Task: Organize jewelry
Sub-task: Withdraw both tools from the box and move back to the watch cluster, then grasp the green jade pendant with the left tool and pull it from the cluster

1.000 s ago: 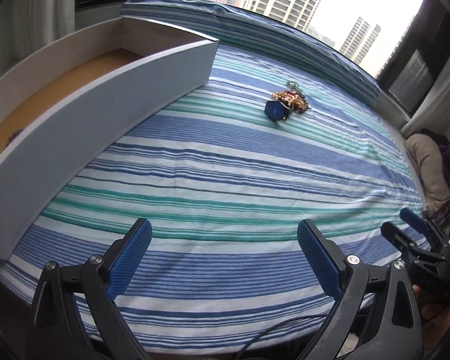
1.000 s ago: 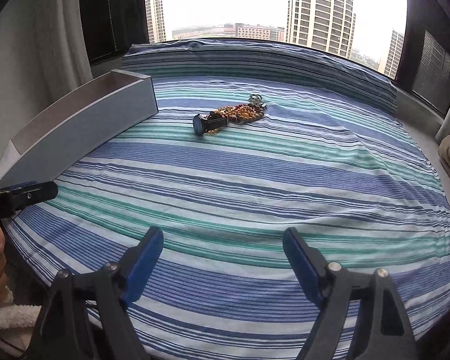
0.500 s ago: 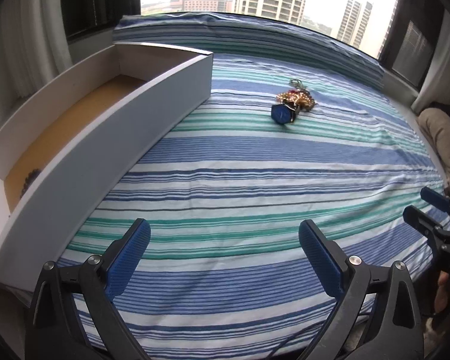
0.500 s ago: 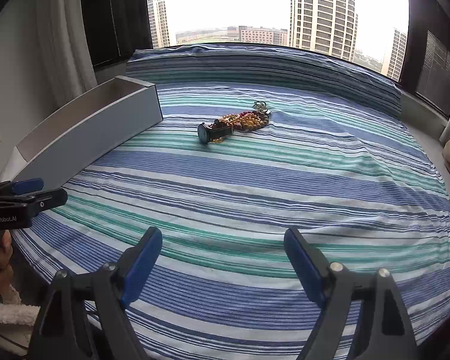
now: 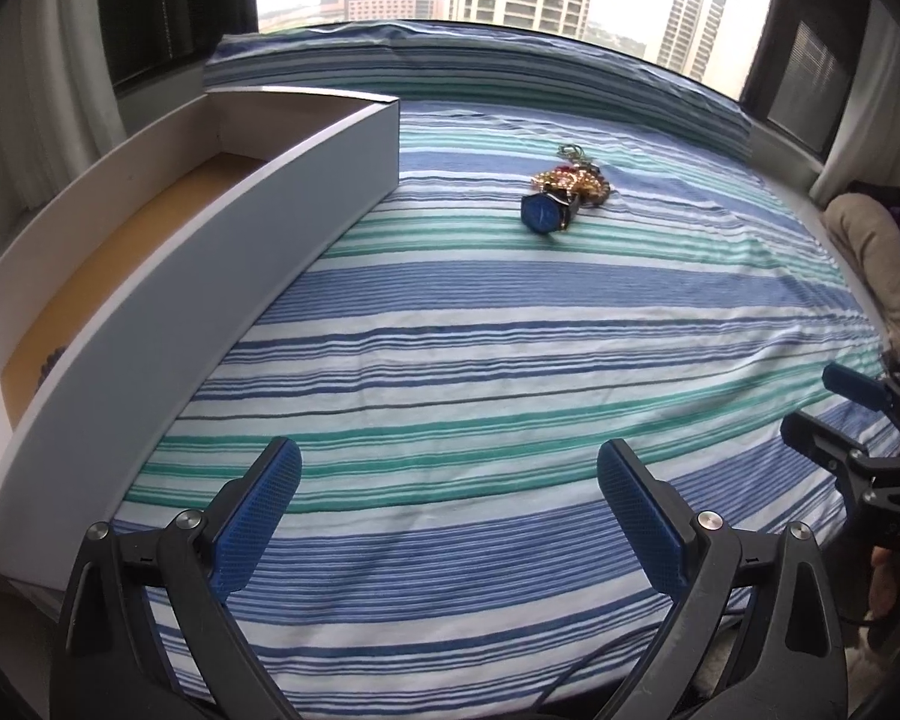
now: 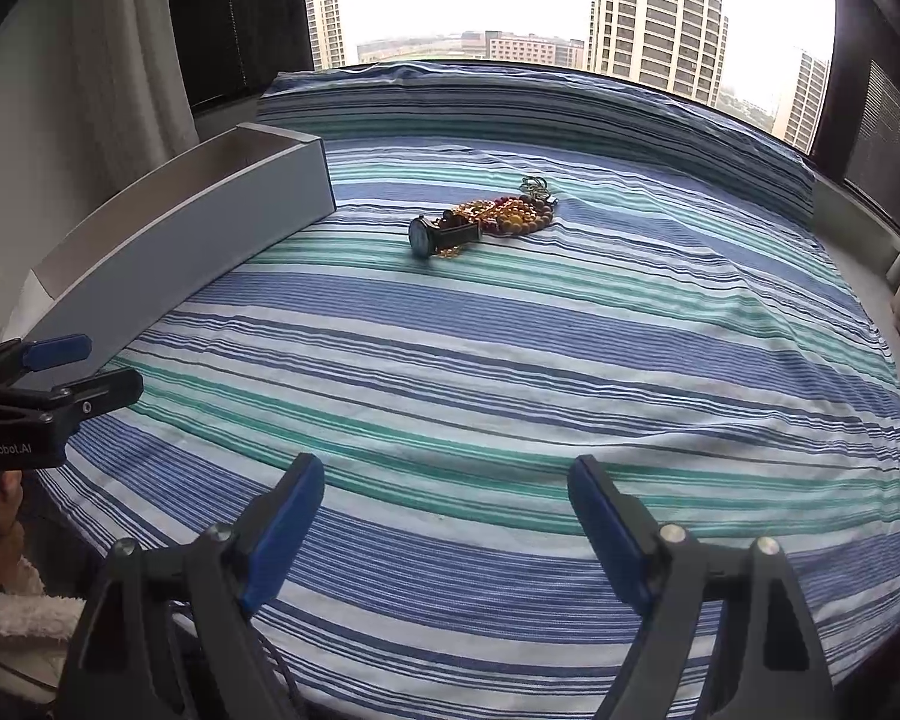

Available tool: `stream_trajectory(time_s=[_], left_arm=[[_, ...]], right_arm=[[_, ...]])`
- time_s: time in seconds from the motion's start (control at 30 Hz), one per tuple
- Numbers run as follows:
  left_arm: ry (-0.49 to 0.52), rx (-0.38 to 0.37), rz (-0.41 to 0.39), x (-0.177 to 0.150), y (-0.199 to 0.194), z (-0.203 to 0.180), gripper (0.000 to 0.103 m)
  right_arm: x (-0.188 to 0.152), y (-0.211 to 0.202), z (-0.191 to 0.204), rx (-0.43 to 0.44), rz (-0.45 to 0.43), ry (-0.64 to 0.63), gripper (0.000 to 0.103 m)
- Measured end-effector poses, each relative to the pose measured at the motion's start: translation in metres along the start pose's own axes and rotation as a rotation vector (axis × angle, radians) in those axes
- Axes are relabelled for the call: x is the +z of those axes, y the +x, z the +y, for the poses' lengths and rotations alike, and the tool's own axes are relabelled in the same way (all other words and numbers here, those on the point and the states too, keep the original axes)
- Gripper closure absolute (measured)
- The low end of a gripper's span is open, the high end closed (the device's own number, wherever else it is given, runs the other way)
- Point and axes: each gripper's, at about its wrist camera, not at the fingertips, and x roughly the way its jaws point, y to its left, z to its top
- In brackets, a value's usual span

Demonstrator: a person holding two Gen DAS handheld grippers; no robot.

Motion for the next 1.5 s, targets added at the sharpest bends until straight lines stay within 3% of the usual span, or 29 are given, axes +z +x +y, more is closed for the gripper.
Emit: stream_trajectory(time_s=[0.4, 0.6, 0.8, 1.0, 1.27, 1.4, 1.43, 1.5], left_arm=[[0.027, -0.028, 0.061, 0.017, 0.020, -0.005, 0.004], [0.110, -0.086, 0.042, 0.058, 0.033, -0.028, 0.004], [0.194, -0.087, 0.025, 0.103, 0.072, -0.053, 0.004], [0.101, -0.094, 0.069, 0.141, 0.126, -0.048, 0.004], [-0.050, -0.185, 0.089, 0.191, 0.148, -0.017, 0.004], [-0.092, -0.260, 0.176, 0.224, 0.172, -0.014, 0.006], [-0.083, -0.273, 0.206, 0.230, 0.181, -0.019, 0.008], [-0.056, -0.288, 0.268, 0.235, 0.201, -0.033, 0.027]], right_arm=[[-0.006, 0.010, -0.008, 0.016, 0.030, 0.030, 0.018], [-0.010, 0.014, -0.018, 0.008, 0.040, 0.054, 0.018], [-0.014, 0.010, -0.029, -0.003, 0.037, 0.084, 0.018], [-0.022, 0.007, -0.048, -0.026, 0.043, 0.128, 0.018], [-0.029, 0.009, -0.072, -0.035, 0.051, 0.186, 0.018], [-0.031, 0.018, -0.079, -0.028, 0.073, 0.212, 0.018], [-0.031, 0.020, -0.080, -0.024, 0.078, 0.217, 0.018], [-0.031, 0.020, -0.080, -0.019, 0.079, 0.220, 0.018]])
